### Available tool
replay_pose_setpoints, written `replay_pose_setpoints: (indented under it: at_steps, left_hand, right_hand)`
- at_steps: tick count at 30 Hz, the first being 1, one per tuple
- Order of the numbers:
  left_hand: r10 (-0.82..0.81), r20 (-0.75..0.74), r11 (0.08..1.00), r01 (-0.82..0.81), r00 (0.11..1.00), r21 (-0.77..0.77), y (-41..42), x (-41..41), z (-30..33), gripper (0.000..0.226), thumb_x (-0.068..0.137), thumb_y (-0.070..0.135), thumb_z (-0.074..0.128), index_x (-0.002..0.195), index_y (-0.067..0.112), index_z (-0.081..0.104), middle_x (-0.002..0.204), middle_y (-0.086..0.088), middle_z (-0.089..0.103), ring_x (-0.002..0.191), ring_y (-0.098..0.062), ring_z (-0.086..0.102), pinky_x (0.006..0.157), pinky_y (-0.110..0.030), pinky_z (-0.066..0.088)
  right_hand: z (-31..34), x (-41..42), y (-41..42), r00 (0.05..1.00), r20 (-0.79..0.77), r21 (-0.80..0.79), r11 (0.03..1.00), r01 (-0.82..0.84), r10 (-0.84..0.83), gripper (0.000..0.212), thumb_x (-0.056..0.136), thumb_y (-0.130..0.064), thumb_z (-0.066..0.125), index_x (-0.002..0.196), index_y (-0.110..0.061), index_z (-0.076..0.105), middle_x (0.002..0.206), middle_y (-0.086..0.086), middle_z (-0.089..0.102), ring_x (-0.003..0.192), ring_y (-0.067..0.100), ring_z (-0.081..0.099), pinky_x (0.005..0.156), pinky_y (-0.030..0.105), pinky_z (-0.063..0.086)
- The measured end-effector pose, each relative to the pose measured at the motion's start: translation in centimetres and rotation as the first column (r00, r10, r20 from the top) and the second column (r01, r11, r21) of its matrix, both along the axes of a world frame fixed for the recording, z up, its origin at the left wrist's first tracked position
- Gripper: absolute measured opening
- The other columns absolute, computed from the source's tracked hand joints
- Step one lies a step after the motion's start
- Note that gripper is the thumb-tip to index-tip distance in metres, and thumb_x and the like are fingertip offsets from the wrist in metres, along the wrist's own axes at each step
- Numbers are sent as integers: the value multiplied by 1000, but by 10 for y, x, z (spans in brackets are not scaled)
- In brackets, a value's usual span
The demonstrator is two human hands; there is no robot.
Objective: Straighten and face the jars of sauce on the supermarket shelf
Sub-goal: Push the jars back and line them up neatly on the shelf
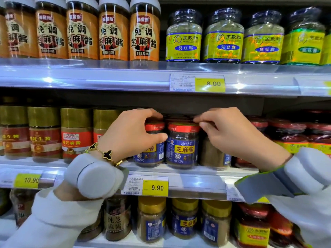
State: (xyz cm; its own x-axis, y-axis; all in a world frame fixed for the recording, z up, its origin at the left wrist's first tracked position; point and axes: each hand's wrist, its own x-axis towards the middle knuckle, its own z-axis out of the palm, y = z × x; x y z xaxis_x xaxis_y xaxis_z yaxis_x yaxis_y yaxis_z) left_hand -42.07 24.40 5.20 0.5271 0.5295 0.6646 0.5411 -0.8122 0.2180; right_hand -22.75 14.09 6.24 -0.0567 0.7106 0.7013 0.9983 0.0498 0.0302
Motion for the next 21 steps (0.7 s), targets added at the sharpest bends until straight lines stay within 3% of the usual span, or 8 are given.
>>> replay_pose_setpoints:
  at_steps: [3, 6, 10, 13, 16, 21]
  left_hand:
    - [-4, 106, 985, -14, 994, 174, -17, 14, 3, 44, 79, 40, 61, 121, 29, 57, 123, 9, 59, 113, -12, 53, 96, -30, 42]
    - [-39, 64, 976, 24, 997, 215, -30, 36, 6, 43, 83, 38, 59, 124, 27, 55, 124, 4, 60, 116, -18, 53, 98, -35, 41]
    - [-19, -71, 982, 32, 997, 187, -34, 61, -1, 41, 85, 36, 56, 125, 28, 55, 127, 3, 59, 119, -21, 51, 96, -36, 42]
    - [-8, -56, 985, 18, 998, 173, -29, 64, -6, 35, 85, 34, 57, 121, 33, 58, 122, 8, 62, 116, -18, 53, 92, -31, 43]
    - [-1, -47, 986, 9, 999, 167, -29, 64, -3, 33, 85, 35, 59, 117, 36, 60, 119, 9, 64, 113, -18, 54, 87, -29, 41]
    - [2, -48, 987, 6, 999, 158, -30, 63, 0, 32, 84, 35, 59, 116, 37, 60, 117, 7, 64, 111, -19, 54, 84, -29, 40]
  right_hand:
    - [-5, 11, -12, 989, 69, -36, 990, 135, -133, 26, 90, -27, 47, 105, -14, 64, 107, 8, 65, 103, 32, 57, 85, 40, 46]
    - [-11, 10, -11, 974, 99, -64, 976, 210, -203, 33, 89, -40, 46, 104, -15, 61, 105, 8, 64, 102, 31, 56, 81, 41, 47]
    - [-5, 15, -12, 979, 101, -98, 977, 188, -178, 25, 89, -34, 49, 105, -19, 62, 104, 7, 65, 102, 31, 56, 80, 39, 47]
    - [2, 22, -15, 989, 80, -192, 971, 141, -128, 25, 88, -26, 53, 111, -24, 62, 108, 5, 67, 104, 30, 57, 84, 39, 47]
    - [4, 23, -16, 991, 16, -121, 984, 130, -129, 30, 84, -32, 59, 114, -30, 63, 111, 0, 68, 108, 28, 57, 86, 37, 47]
    - [1, 20, -13, 991, 34, 32, 991, 129, -131, 33, 80, -48, 61, 106, -29, 67, 100, -2, 71, 98, 25, 61, 74, 30, 42]
